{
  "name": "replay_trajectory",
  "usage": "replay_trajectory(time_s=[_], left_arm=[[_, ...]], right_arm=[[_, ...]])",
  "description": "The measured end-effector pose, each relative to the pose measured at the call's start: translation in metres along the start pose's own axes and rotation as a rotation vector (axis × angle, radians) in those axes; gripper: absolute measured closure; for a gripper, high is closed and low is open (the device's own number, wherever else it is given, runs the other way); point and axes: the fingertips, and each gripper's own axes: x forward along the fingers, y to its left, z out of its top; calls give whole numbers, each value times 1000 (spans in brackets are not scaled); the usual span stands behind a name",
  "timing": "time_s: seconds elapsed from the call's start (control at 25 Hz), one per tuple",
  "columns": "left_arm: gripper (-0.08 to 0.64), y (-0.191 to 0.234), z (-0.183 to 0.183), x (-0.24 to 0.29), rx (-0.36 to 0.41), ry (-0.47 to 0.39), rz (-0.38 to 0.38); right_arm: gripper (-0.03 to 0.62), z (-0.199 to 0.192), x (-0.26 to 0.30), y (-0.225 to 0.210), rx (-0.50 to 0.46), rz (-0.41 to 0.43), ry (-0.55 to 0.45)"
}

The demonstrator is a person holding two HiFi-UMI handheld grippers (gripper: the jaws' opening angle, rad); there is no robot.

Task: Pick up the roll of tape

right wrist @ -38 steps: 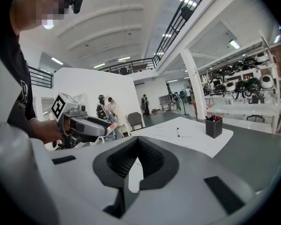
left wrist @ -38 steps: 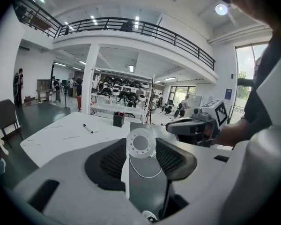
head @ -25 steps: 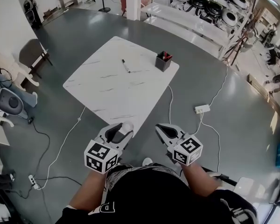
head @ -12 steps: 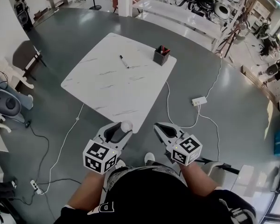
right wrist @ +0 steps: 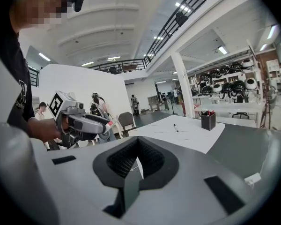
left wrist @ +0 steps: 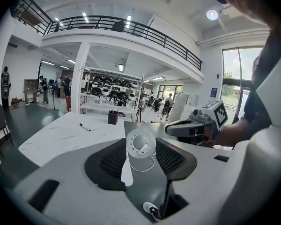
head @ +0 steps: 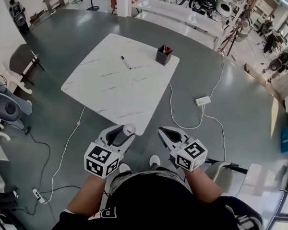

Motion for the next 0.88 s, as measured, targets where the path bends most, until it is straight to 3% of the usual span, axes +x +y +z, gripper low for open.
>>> replay_trajectory(time_s=[0.88], left_arm=[[353,-4,-4,-5,7,12,2]], right_arm=[[589,-5,-1,12,-25,20,22]])
